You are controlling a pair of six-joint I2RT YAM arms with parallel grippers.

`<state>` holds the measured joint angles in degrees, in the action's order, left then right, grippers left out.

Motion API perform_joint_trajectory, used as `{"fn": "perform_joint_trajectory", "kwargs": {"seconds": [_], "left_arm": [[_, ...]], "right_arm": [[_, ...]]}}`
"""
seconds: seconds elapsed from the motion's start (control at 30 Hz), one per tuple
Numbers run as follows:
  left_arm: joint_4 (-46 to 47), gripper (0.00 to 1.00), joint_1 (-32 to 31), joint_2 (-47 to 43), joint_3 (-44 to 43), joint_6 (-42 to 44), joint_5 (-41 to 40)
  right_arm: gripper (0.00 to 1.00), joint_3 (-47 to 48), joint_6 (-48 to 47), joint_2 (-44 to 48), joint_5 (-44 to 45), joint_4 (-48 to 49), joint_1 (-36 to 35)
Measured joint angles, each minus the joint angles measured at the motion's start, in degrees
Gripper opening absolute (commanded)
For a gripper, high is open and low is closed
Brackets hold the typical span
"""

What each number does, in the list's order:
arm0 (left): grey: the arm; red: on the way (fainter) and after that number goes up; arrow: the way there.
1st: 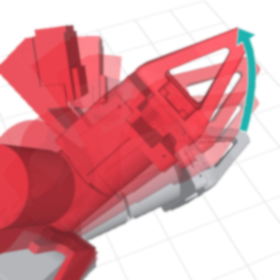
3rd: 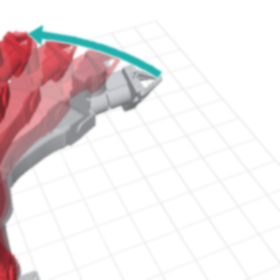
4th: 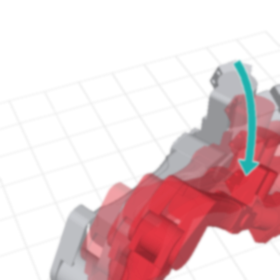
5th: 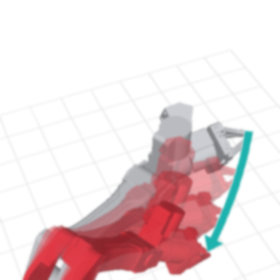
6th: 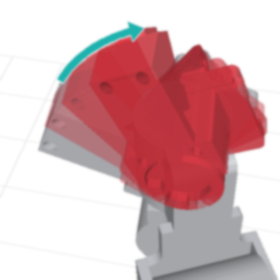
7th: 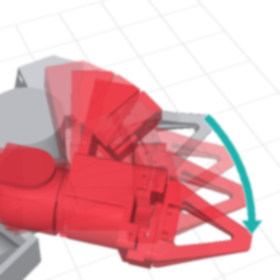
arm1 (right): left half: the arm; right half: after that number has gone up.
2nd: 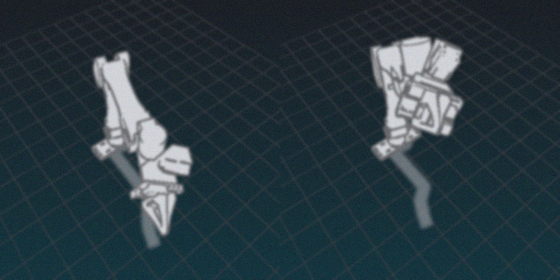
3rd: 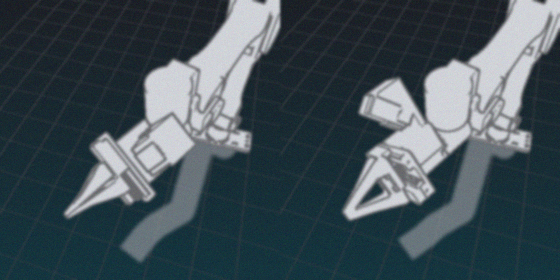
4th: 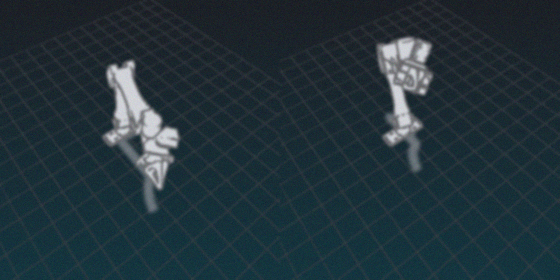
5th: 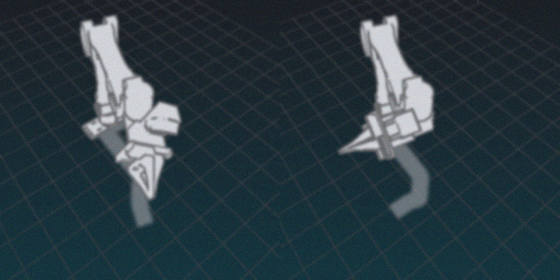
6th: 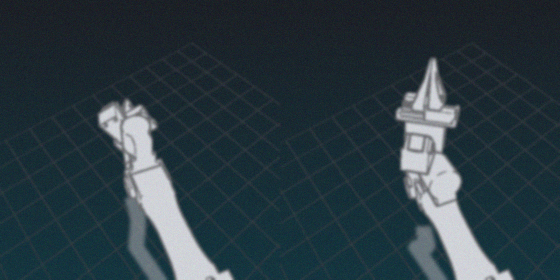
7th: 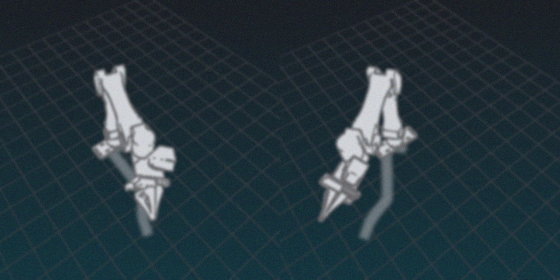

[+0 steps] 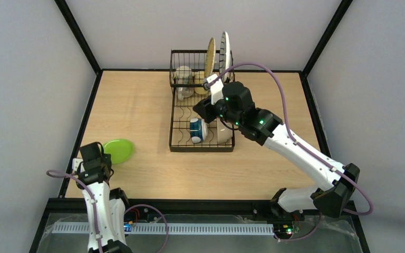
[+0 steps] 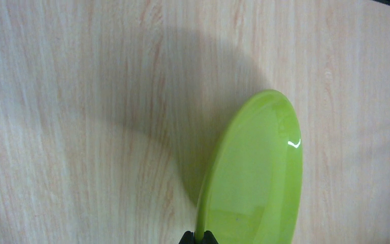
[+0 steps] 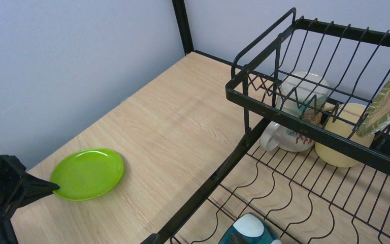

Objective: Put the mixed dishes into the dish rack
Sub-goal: Pass from the left arm to the right

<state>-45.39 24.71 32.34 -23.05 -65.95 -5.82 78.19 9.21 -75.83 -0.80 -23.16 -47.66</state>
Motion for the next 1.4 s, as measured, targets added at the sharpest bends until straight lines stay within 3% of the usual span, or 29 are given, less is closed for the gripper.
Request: {"fn": "perform_joint_trajectory", "kwargs": {"seconds": [0.5, 0.73, 1.4], "left_arm": [[2.7, 0.02, 0.0, 2.3, -8.5, -0.1, 2.3], [3.9, 0.02, 0.0, 2.6, -9.7, -1.5, 4.3], [8.5, 0.02, -1.4, 9.0, -19.9, -0.9, 15.4]], "right_arm": [[0.78, 0.0, 0.0, 0.0, -1.6, 0.2, 0.0], [0.85, 0.2, 0.3, -0.5, -3.0, 0.2, 0.0], [0.94, 7.6, 4.6, -9.0, -15.0, 1.2, 0.0]]}}
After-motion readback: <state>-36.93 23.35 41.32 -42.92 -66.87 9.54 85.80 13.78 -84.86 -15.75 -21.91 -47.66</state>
